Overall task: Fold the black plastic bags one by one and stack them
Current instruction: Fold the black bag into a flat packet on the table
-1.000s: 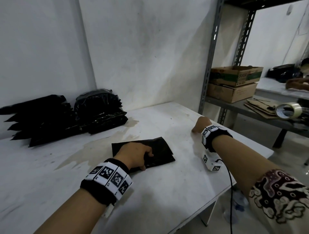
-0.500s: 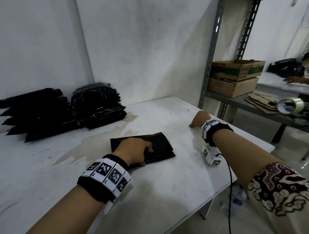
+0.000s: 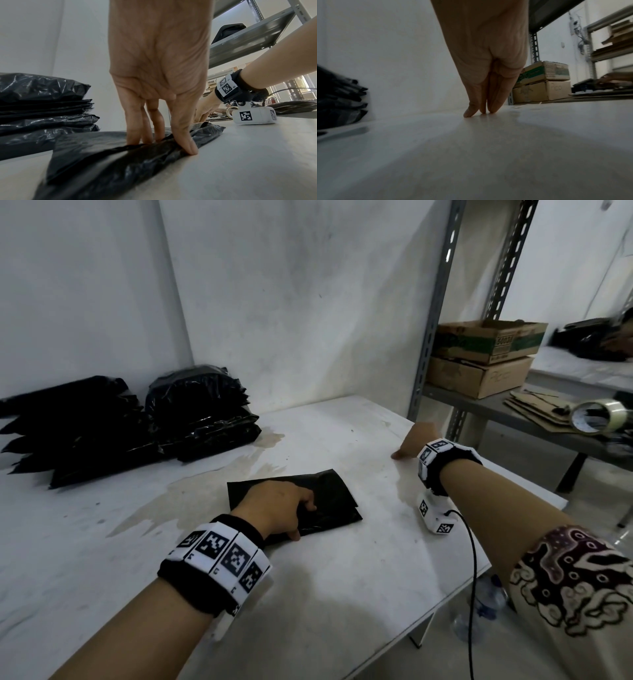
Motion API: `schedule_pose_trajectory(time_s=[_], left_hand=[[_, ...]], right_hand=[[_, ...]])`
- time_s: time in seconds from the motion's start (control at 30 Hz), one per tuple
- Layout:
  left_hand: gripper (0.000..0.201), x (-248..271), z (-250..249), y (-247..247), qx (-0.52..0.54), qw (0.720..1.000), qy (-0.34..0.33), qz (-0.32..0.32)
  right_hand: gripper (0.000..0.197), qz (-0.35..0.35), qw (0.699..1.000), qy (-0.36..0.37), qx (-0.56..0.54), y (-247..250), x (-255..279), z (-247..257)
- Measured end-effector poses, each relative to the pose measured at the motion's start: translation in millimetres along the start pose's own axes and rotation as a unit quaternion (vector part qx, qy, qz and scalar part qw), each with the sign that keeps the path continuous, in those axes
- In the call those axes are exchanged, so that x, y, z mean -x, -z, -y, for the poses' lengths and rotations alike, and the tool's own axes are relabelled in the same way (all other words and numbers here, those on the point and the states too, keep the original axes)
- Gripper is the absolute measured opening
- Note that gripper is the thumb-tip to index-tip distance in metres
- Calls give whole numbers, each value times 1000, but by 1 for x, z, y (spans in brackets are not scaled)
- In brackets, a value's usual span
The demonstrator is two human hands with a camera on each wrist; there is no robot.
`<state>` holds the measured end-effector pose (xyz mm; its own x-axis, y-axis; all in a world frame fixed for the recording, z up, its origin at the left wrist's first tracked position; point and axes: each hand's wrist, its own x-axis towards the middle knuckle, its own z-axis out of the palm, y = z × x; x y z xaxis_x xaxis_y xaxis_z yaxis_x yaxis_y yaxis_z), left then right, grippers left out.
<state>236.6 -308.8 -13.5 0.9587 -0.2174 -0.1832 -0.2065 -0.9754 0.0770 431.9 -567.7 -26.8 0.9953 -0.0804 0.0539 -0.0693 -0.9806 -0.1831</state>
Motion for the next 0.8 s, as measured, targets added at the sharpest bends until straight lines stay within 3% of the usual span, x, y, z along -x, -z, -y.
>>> schedule_pose_trajectory(time_s=[0.3, 0.57, 0.8], left_hand=[[50, 0, 1, 2, 2, 1000, -6, 6], [49, -1, 2, 1, 9, 1000, -14, 4], [47, -4, 1, 1, 8, 1000, -13, 0]], right_hand=[[7, 53, 991, 118, 24, 15, -7, -10], [17, 80, 978, 176, 76, 21, -11, -11], [10, 72, 967, 222, 97, 22, -9, -14]])
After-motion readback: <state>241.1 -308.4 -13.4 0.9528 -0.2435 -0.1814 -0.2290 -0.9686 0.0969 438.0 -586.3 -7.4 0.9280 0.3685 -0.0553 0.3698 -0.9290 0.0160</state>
